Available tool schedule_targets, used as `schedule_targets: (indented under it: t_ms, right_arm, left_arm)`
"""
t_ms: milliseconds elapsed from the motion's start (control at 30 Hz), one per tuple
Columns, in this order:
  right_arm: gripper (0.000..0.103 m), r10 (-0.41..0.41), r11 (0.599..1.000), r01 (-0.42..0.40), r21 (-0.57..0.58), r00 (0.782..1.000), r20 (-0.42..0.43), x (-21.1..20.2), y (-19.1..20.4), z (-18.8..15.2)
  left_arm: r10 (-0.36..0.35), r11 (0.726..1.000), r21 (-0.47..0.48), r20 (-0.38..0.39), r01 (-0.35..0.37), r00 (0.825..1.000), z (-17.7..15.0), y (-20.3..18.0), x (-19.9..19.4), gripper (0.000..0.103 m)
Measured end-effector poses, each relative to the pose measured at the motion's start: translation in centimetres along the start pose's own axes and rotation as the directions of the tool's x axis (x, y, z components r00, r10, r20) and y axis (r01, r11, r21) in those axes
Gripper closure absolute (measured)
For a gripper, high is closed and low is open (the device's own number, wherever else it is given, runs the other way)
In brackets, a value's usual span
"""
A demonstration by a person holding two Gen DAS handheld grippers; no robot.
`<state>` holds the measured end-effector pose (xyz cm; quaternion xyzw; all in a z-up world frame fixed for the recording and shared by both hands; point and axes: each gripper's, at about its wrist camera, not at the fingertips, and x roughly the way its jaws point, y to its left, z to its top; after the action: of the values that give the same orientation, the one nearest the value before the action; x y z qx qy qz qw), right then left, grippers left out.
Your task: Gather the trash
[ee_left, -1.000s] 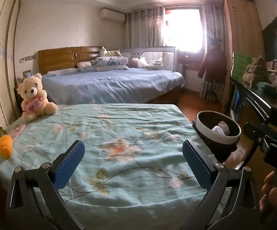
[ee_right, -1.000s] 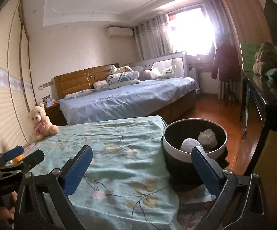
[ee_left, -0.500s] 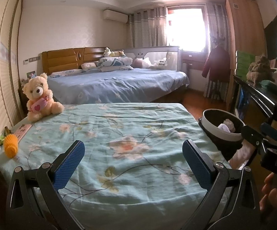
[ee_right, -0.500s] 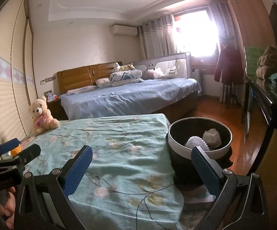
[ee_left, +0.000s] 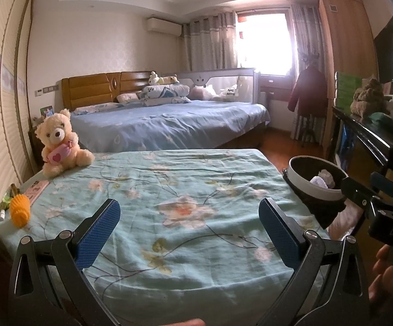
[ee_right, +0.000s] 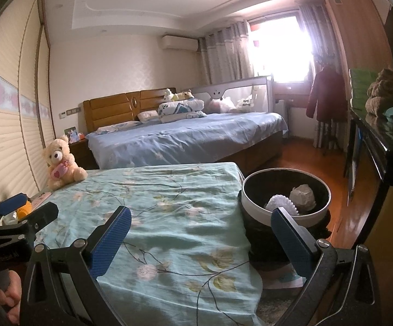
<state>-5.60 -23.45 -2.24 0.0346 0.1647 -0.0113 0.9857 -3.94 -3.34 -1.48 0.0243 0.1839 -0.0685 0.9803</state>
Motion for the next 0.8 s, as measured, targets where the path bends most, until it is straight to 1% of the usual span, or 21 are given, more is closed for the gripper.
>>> schedule_targets:
  t_ms: [367,467,800]
  right_arm:
    - [0.0,0.005,1.0,-0.005,0.005,1.0,0.0,-0.13,0.16,0.07]
    - [0.0,0.006,1.0,-0.006,0.005,1.0,0.0,-0.11,0.15,0.07]
    - [0.0,0.013,1.0,-0.013,0.001,1.0,0.005,-0.43,0.38,0.33]
  left_arm:
    - [0.01,1.0,0.003,0.006,-0.01,1.0,0.06,-0.05,-0.32,0.0]
    - [0.02,1.0,0.009,0.017,-0.02,1.0,0.1,0.0,-0.6,0.0]
    - [0.019,1.0,0.014,0.021,-0.019,1.0,0.23,0.05,-0.84,0.0]
